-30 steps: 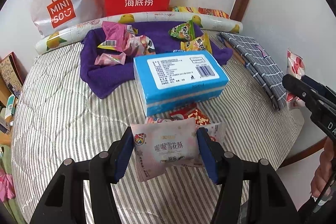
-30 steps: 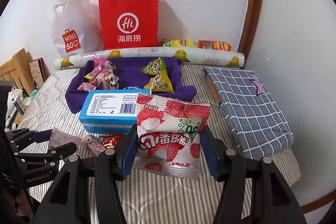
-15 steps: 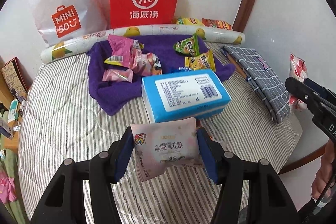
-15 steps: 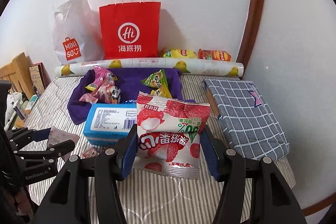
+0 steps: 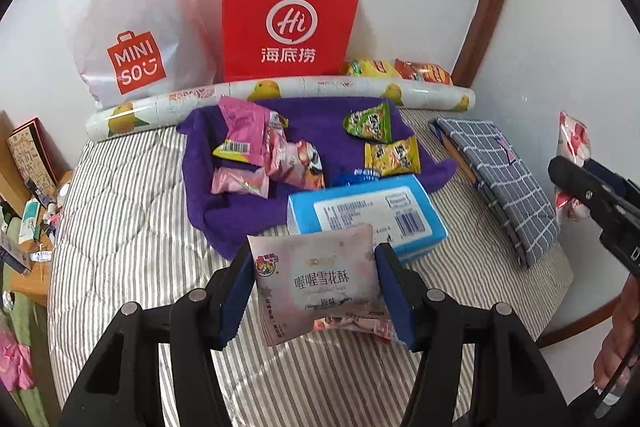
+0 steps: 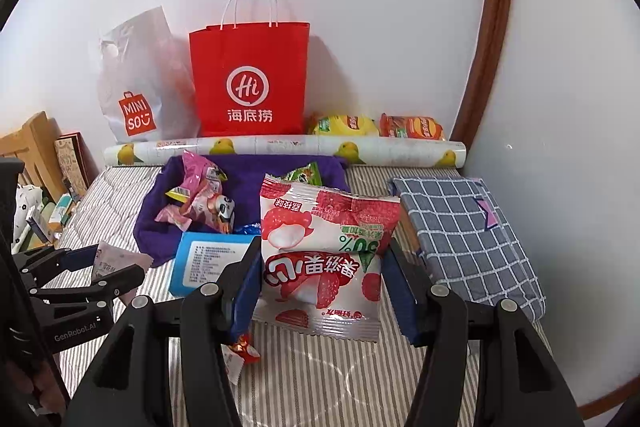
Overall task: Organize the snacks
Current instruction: 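Carry the pastry packet in the left tool and lychee bag in the right tool over the towel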
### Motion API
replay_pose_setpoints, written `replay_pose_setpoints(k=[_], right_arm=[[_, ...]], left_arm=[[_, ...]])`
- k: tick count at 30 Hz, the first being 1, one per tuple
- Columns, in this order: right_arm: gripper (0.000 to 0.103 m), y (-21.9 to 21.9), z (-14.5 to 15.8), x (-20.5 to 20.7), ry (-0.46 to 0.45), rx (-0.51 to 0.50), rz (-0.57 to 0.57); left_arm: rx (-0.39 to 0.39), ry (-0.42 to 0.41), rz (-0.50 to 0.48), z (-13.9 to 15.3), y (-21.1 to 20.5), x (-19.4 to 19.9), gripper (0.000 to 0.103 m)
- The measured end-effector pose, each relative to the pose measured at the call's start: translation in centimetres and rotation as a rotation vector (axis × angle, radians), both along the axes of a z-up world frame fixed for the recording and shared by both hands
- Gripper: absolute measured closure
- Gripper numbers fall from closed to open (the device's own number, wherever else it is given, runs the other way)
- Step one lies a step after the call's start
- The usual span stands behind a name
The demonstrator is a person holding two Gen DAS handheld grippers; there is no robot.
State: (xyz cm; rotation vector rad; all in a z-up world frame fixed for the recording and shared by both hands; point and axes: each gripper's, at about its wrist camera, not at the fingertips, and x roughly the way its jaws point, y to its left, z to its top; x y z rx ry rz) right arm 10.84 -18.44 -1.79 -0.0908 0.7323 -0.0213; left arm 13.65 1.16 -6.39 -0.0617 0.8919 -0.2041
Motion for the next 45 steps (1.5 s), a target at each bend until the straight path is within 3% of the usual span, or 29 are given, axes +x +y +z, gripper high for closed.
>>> replay_pose_setpoints(k=[20, 45], right_arm=[[0.046, 1.3, 0.2, 4.8, 0.017, 0.004, 0.015], [0.046, 1.5, -1.8, 9.1, 0.062, 0.017, 0.010]], left_arm=[[-0.009, -0.010, 0.022, 1.1, 1.0, 5.1, 0.045], [-0.021, 0.033, 0.008, -1.2, 0.9, 9.6, 0.045]])
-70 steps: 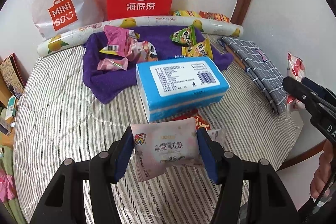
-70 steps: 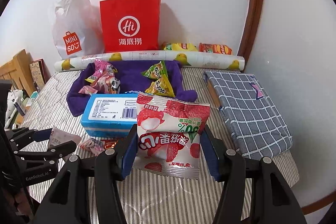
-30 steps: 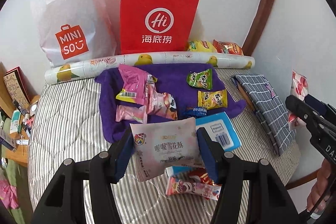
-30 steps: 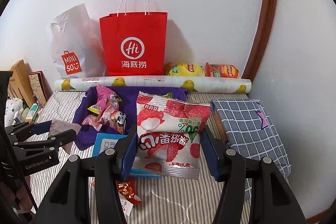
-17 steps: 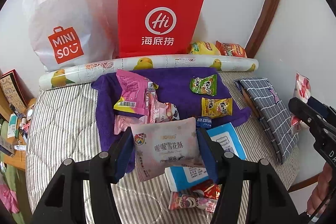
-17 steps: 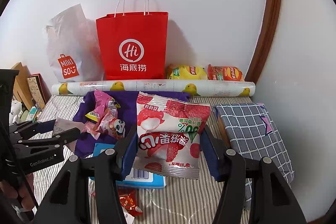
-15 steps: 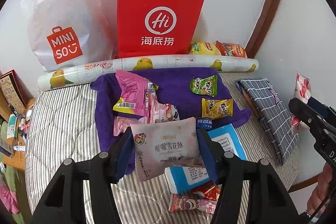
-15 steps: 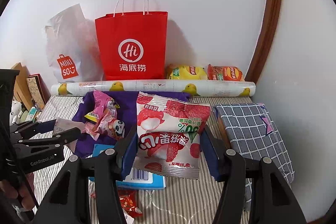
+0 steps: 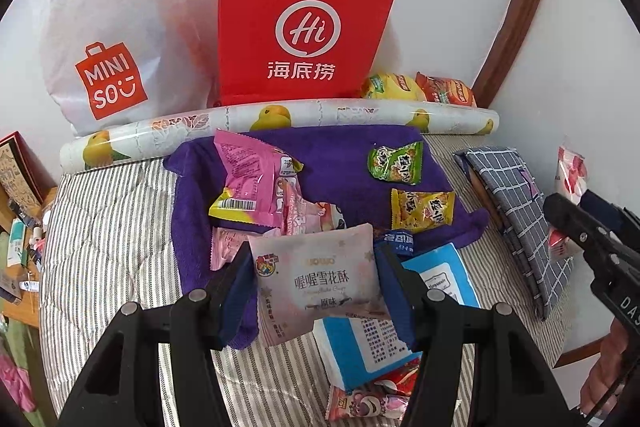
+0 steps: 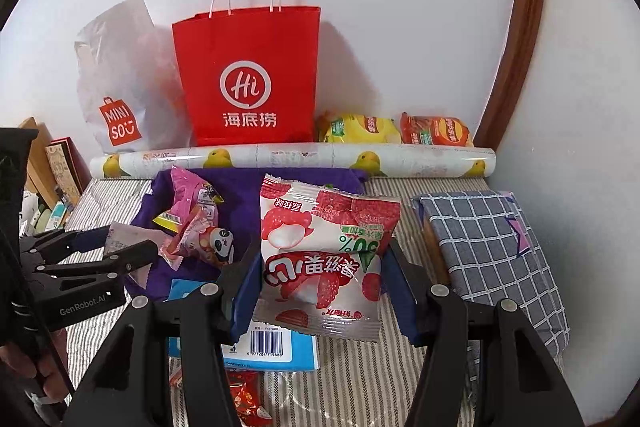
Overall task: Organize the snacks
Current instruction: 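Carry the pastry packet in the left tool and lychee bag in the right tool over the towel, then open both tools to drop the pastry packet and lychee bag onto the towel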
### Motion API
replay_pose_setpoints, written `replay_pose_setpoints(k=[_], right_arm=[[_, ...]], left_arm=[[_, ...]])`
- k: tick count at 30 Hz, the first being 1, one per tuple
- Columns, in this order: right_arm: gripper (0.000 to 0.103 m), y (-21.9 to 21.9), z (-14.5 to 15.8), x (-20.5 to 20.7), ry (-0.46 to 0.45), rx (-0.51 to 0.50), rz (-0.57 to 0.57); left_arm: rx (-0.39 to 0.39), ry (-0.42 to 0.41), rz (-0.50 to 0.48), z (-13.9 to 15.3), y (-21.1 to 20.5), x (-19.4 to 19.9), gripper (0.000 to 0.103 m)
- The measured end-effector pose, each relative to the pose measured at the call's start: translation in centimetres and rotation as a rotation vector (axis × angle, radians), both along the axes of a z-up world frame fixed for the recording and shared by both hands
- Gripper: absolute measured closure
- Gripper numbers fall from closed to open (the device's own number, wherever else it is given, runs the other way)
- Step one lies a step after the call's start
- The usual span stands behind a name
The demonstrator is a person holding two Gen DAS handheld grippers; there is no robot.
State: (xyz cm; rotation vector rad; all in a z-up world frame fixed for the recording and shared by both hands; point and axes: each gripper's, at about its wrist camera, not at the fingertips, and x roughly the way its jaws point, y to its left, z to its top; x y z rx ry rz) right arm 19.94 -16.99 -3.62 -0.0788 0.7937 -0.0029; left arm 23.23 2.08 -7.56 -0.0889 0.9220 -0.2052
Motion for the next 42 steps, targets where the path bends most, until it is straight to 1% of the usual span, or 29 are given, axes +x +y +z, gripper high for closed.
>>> replay_pose_setpoints(k=[5, 9, 16, 21, 28, 34, 42], right_arm=[[0.046, 0.0, -1.1, 0.8, 0.021, 0.025, 0.026], [0.046, 0.0, -1.7, 1.6, 0.013, 0.050, 0.055], [0.046, 0.1, -2.5, 3.0, 0.023, 0.064, 0.084], [0.046, 0.3, -3.1, 3.5, 0.034, 0.110, 0.118], [0.046, 0.4, -3.8, 4.2, 0.040, 0.132, 0.129], [0.046, 0.3, -4.5, 5.0, 0.043, 0.115, 0.121], [0.046, -0.9, -5.3, 6.0, 0.044, 0.105, 0.109]], left_arm=[[-0.008, -0.006, 0.014, 0.0, 0.4, 0.5, 0.045], [-0.007, -0.009, 0.028, -0.2, 0.6, 1.0, 0.045], [-0.025, -0.005, 0.042, -0.5, 1.0, 1.9, 0.045], [-0.026, -0.005, 0.042, -0.6, 0.9, 2.6, 0.045], [-0.012, -0.013, 0.047, -0.9, 1.0, 3.4, 0.045], [-0.016, -0.009, 0.051, -1.3, 1.4, 4.0, 0.045], [-0.024, -0.002, 0.061, -1.4, 1.7, 5.1, 0.045]])
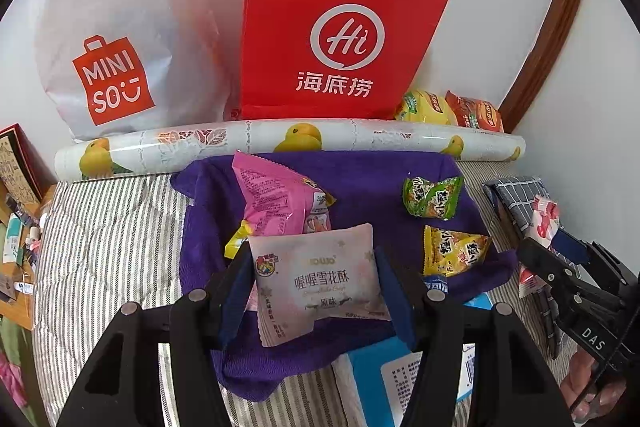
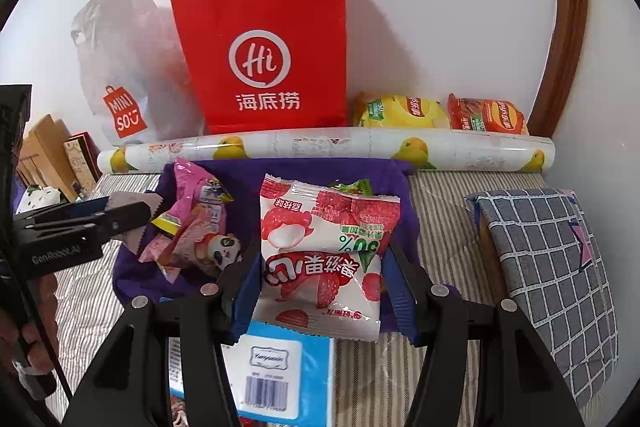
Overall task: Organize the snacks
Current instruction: 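Open both tools to drop the pastry packet and lychee bag onto the towel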
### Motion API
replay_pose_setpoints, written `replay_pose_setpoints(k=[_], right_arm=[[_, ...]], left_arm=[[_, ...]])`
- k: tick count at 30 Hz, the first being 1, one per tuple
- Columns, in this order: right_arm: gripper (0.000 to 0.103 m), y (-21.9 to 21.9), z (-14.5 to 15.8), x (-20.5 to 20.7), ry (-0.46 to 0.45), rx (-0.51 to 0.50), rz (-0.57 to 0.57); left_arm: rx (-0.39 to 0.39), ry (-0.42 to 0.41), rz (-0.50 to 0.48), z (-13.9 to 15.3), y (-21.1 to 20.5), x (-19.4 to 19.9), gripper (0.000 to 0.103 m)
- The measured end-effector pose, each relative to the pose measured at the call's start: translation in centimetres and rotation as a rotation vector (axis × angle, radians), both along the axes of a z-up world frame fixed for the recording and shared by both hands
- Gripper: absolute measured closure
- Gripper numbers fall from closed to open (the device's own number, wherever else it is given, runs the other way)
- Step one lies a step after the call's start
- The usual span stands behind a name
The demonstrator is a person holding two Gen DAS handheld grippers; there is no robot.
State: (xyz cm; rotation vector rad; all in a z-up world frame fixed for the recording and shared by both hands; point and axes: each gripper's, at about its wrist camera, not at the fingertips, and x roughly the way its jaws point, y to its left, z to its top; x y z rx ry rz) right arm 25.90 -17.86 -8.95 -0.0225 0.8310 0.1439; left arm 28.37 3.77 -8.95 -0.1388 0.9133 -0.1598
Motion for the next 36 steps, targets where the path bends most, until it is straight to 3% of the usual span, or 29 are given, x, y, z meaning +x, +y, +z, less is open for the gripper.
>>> replay_pose_setpoints(k=[22, 36], right_arm=[[0.046, 1.1, -4.5, 5.8, 0.061, -0.001, 0.051], [0.046, 1.7, -6.9, 7.2, 0.119, -0.035, 0.074]], left_arm=[[-0.014, 0.022, 0.001, -2.5, -0.9, 5.7, 0.044], [-0.021, 0.089, -0.011, -4.9, -1.1, 7.5, 0.041]])
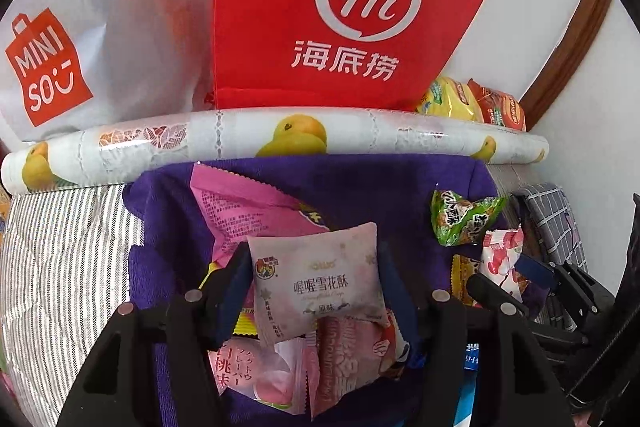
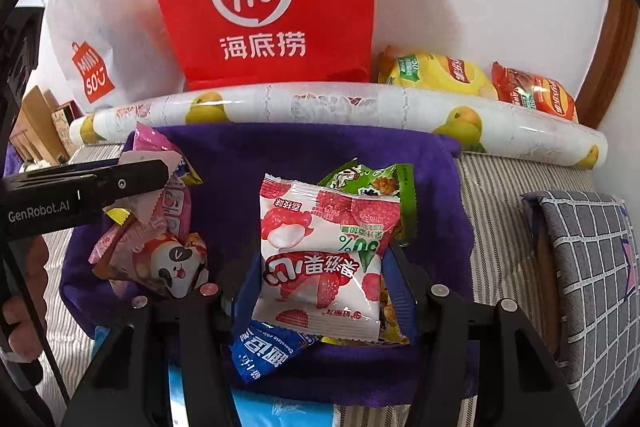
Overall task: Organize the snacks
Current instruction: 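Open both tools to drop the pastry packet and lychee bag onto the towel, then move both tools back to the loose snacks beside the tissue box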
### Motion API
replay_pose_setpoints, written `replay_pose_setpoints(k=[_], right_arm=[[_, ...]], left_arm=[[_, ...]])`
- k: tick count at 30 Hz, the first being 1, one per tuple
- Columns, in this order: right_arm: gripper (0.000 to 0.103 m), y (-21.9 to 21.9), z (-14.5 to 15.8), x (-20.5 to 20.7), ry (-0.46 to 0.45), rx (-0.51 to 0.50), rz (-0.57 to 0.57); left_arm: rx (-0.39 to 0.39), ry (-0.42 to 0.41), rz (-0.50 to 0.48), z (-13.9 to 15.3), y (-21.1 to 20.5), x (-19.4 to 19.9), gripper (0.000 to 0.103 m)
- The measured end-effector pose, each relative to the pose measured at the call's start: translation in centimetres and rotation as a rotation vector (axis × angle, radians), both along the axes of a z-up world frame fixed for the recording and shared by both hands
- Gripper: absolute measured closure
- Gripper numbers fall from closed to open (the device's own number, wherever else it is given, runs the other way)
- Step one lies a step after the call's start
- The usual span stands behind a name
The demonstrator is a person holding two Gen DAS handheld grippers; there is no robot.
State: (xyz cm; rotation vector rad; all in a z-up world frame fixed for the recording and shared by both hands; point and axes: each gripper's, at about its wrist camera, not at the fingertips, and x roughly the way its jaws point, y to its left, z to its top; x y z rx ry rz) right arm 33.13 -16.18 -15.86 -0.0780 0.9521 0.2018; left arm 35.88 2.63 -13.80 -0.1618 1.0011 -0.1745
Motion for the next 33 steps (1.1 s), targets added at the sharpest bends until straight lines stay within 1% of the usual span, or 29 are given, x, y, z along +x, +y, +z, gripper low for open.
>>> replay_pose_setpoints(k=[3, 4, 5, 6, 9, 15, 18, 21, 24, 27, 30, 33], right_arm=[[0.043, 0.2, -0.1, 0.1, 0.006, -0.005, 0.009], [0.042, 0.2, -0.1, 0.1, 0.009, 0.002, 0.007], [0.036, 0.1, -0.1, 0.2, 0.012, 0.009, 0.003], [0.031, 0.0, 0.0, 0.2, 0.018, 0.017, -0.001], [0.030, -0.3, 0.5, -0.1, 0.023, 0.035, -0.003], [0.030, -0.7, 2.6, -1.9, -0.018, 0.022, -0.012], [0.030, -0.9, 4.1, -3.3, -0.037, 0.026, -0.018], [0.030, -1.0, 5.5, -4.9, -0.057, 0.035, -0.017], [0.030, -0.7, 6.7, -6.9, -0.075, 0.047, -0.009], [0.030, -0.3, 7.4, -8.8, -0.083, 0.052, 0.001], [0.030, 0.0, 7.8, -10.8, -0.085, 0.070, 0.000], [0.030, 0.3, 8.2, -12.7, -0.083, 0.096, -0.006]], left_arm=[[0.000, 0.013, 0.000, -0.1, 0.0, 0.1, 0.037], [-0.005, 0.017, 0.005, -0.1, 0.0, 0.1, 0.031], [-0.023, 0.016, 0.015, -0.1, 0.2, 0.0, 0.022], [-0.040, 0.012, 0.019, 0.0, 0.4, -0.1, 0.020], [-0.065, 0.015, 0.026, 0.4, 0.6, -0.4, 0.020], [-0.026, 0.012, 0.010, 1.9, 0.1, -2.3, 0.020], [-0.030, 0.001, 0.003, 3.0, 0.3, -4.3, 0.020], [-0.038, -0.014, 0.016, 4.0, 0.8, -6.1, 0.020], [-0.060, -0.017, 0.023, 4.9, 1.6, -8.4, 0.020], [-0.061, -0.026, 0.019, 5.5, 2.2, -10.4, 0.020], [-0.043, -0.034, 0.015, 6.1, 2.8, -12.5, 0.020], [-0.051, -0.036, 0.028, 6.5, 3.8, -14.4, 0.020]])
